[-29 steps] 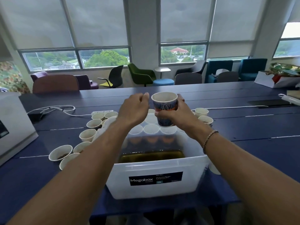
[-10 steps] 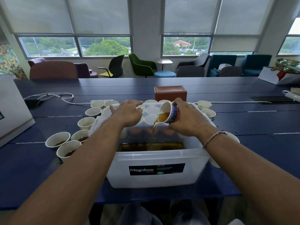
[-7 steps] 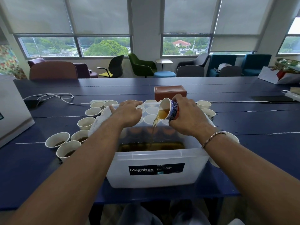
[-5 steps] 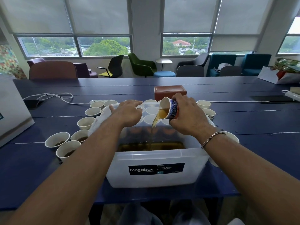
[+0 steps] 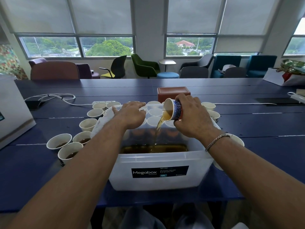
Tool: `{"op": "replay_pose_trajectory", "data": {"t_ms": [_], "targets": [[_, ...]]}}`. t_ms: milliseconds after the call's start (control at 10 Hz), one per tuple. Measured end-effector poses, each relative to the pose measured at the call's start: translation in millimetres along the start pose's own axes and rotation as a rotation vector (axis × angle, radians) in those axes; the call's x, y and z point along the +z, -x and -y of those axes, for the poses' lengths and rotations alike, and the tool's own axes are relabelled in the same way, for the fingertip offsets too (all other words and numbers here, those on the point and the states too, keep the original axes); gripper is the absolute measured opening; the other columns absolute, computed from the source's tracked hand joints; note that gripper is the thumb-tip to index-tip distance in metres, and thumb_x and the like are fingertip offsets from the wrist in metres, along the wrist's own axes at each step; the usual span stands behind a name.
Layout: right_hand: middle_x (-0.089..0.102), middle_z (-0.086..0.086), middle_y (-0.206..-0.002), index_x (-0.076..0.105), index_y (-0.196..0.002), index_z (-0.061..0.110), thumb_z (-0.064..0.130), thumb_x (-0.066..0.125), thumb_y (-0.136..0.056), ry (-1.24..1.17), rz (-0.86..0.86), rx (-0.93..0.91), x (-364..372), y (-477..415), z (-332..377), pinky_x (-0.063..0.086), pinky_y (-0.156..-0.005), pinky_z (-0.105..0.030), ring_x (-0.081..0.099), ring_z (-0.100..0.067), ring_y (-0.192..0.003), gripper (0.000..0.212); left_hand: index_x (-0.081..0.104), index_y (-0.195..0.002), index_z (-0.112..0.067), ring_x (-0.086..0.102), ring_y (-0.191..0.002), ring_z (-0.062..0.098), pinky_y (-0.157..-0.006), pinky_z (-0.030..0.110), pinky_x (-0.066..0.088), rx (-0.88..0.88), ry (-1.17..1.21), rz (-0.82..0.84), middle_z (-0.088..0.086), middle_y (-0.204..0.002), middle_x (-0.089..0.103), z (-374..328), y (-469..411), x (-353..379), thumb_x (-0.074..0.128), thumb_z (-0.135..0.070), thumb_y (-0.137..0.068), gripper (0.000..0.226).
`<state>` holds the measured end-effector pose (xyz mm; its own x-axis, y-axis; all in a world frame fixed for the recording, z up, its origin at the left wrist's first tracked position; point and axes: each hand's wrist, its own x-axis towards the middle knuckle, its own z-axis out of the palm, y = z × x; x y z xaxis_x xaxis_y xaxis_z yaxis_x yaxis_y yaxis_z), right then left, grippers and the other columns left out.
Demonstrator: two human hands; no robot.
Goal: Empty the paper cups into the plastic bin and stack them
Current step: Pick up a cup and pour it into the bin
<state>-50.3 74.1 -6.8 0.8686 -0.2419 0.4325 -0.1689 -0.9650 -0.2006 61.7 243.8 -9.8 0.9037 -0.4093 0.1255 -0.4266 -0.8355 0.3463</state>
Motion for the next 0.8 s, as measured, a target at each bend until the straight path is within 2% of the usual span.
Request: {"op": "replay_pose_trajectory", "data": {"t_ms": [400, 800], "targets": [[0.041, -0.004, -0.142, 0.033, -0.14, 0.026, 0.03, 0.076, -0.075, 0.05, -0.056, -0.023, 0.4, 0.0, -0.1, 0.037, -0.105, -0.043, 0.037, -0.025, -0.129, 0.079, 0.034, -0.149, -0.037, 0.016, -0.151, 0.024, -0.115, 0.065, -0.003, 0.011, 0.001, 0.013, -0.006, -0.162, 0.023, 1.7, -0.6, -0.3, 0.037, -0.039, -0.105, 0.044], [0.039, -0.007, -0.143, 0.037, -0.14, 0.025, 0.027, 0.077, -0.074, 0.147, -0.134, -0.124, -3.0, 1.3, 5.3, 0.034, -0.106, -0.045, 0.033, -0.028, -0.132, 0.077, 0.034, -0.149, -0.037, 0.015, -0.151, 0.024, -0.115, 0.065, -0.003, 0.01, -0.005, 0.015, -0.006, -0.163, 0.022, 2.4, -1.7, 0.5, 0.037, -0.04, -0.104, 0.045]]}}
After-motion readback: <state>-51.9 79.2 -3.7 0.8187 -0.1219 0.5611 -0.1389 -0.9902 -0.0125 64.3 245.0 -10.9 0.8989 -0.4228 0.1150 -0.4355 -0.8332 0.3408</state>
